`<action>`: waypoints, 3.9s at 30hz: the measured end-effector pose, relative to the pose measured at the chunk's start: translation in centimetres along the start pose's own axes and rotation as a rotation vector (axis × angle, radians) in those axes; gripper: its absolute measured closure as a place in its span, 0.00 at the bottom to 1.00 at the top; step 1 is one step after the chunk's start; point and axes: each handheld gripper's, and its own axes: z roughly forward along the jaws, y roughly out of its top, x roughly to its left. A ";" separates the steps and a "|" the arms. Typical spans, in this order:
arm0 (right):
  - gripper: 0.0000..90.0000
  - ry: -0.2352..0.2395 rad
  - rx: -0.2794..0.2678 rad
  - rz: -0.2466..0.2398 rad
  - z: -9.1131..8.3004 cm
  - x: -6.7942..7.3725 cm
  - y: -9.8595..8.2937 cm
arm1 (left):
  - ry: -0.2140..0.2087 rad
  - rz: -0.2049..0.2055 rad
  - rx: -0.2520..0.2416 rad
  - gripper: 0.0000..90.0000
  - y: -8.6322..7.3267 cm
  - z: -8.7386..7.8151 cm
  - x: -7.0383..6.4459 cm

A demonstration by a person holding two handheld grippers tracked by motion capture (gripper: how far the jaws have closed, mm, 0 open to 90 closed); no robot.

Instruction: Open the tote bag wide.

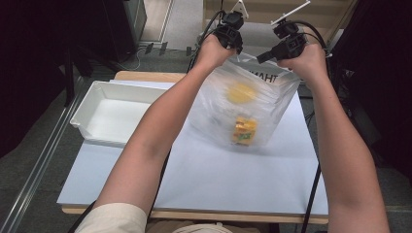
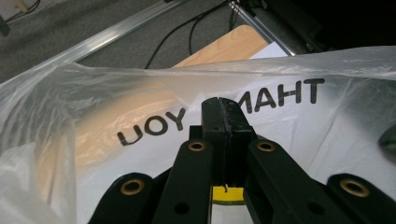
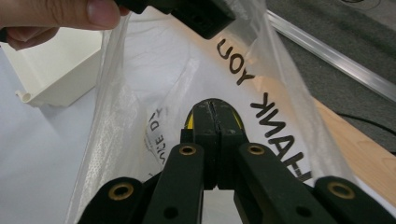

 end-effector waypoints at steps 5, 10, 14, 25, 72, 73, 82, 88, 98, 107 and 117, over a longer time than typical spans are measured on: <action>1.00 0.007 0.015 0.002 0.7 0.2 -0.9 | -0.004 -0.001 0.027 1.00 -0.6 0.7 -0.1; 1.00 -0.003 0.056 0.003 1.0 0.6 -1.9 | -0.010 0.009 0.061 1.00 -1.6 1.0 -0.1; 1.00 0.000 0.062 0.006 1.0 0.8 -2.8 | -0.042 0.015 0.050 1.00 -3.1 0.3 -0.3; 1.00 -0.008 0.077 -0.013 0.2 2.3 -5.5 | -0.087 0.080 0.036 1.00 -7.6 -1.7 -2.2; 1.00 -0.001 0.043 0.020 0.0 6.5 -15.7 | -0.259 0.148 0.022 1.00 -19.5 -2.8 -5.1; 1.00 0.002 0.044 0.024 0.1 6.4 -15.9 | -0.258 0.148 0.029 1.00 -19.7 -2.7 -5.0; 1.00 0.017 0.025 0.053 1.2 5.8 -17.3 | -0.258 0.125 0.021 1.00 -20.9 -1.7 -4.3; 1.00 0.021 0.014 0.064 2.0 5.6 -18.1 | -0.263 0.107 0.027 1.00 -21.6 -0.7 -3.8; 1.00 0.034 0.008 0.100 3.6 5.0 -19.2 | -0.268 0.084 0.008 1.00 -22.6 0.8 -3.3; 1.00 0.036 -0.002 0.120 4.7 4.6 -20.2 | -0.260 0.092 -0.009 1.00 -23.6 1.7 -2.8; 1.00 0.015 -0.048 0.136 5.6 3.7 -21.7 | -0.238 0.075 -0.011 1.00 -24.2 3.3 -2.1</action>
